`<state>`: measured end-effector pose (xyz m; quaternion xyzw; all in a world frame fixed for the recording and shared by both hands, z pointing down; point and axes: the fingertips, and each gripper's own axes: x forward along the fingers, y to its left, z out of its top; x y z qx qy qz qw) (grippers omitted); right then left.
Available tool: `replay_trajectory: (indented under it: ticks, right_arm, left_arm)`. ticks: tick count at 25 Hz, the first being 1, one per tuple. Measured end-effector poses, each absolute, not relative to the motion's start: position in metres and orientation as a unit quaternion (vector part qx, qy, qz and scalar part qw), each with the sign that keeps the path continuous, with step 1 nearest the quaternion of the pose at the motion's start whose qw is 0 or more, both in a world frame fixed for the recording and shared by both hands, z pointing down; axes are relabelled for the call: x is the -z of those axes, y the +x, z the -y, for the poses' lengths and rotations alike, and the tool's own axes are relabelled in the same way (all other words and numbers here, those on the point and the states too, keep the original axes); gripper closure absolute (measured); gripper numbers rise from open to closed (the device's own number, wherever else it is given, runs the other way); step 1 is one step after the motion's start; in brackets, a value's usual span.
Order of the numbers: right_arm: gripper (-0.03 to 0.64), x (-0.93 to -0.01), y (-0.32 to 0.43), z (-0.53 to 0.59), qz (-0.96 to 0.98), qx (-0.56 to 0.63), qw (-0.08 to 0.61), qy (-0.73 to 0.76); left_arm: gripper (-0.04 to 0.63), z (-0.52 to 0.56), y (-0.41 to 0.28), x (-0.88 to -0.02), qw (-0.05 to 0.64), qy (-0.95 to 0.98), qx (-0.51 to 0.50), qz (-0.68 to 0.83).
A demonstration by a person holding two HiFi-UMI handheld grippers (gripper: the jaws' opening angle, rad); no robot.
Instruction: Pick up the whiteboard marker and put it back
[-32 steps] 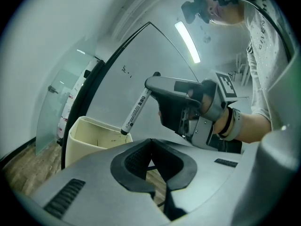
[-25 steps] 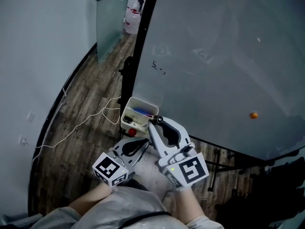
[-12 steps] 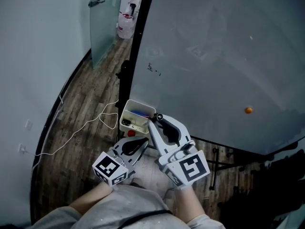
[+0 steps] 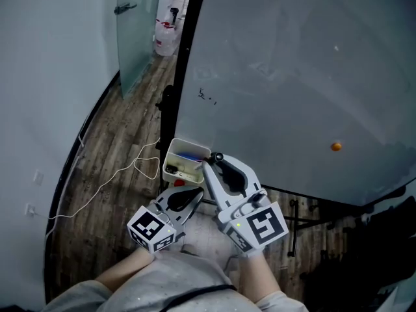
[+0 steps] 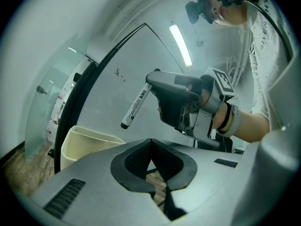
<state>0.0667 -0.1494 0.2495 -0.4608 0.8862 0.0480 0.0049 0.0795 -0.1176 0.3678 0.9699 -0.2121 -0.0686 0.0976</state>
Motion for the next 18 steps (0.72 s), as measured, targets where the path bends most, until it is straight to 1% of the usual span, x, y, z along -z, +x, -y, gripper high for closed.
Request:
replay_trajectory:
  ticks: [18]
  right_arm:
    - [0.54, -0.2496, 0.0685, 0.1566, -0.885, -0.051, -0.001, -0.464]
  left_arm:
    - [0.58, 0.1224, 0.0819, -0.3676, 0.094, 0.972, 0.072, 0.204]
